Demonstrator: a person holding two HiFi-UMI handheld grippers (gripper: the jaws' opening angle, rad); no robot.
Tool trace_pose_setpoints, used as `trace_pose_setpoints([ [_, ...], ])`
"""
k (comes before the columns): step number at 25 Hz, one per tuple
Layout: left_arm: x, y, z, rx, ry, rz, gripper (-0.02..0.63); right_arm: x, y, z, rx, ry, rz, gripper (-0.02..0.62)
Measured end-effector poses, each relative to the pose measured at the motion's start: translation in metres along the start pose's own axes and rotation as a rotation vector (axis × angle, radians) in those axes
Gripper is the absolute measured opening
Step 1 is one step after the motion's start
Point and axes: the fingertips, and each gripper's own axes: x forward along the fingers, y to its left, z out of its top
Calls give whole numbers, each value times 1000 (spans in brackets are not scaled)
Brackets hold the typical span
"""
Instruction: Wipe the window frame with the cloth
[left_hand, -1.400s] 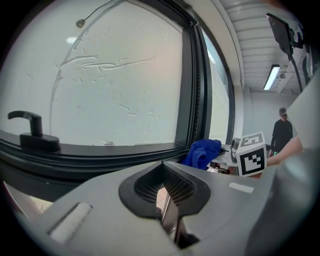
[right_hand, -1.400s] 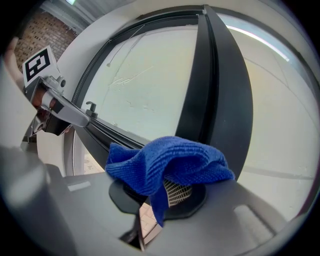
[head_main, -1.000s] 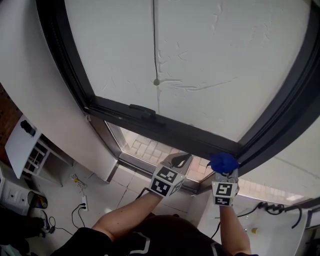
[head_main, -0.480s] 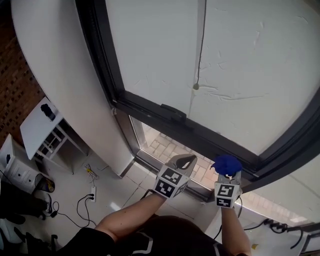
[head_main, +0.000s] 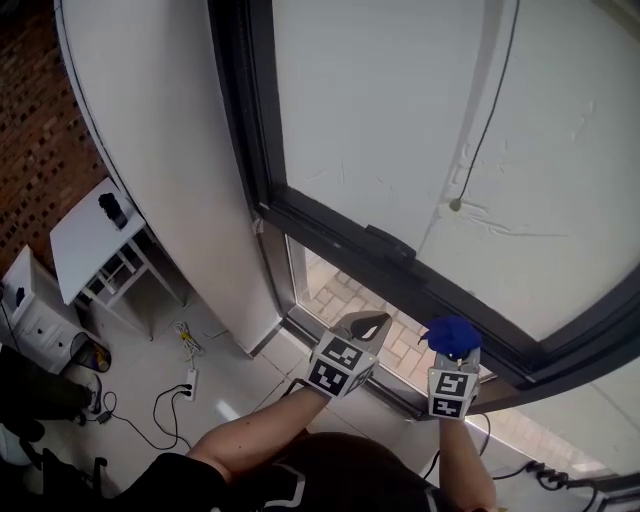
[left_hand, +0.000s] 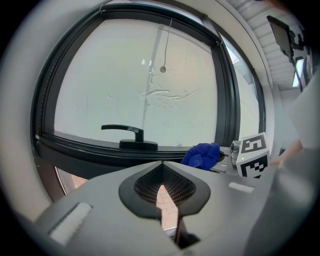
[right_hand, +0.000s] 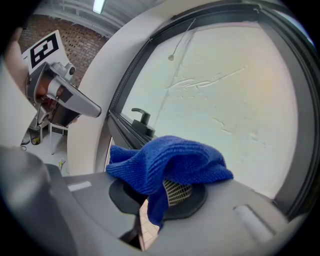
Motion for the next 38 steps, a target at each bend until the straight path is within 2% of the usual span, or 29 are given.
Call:
trace_pose_setpoints([
  [14, -26, 72, -13, -38, 12, 56, -8, 49, 58, 35, -22, -14, 65, 51],
  [22, -39, 111, -13, -43, -11, 85, -8, 74, 89, 54, -30, -28, 94, 51],
  [38, -66, 181, -23, -29, -2, 97, -8, 114, 138, 86, -1, -48, 85, 51],
])
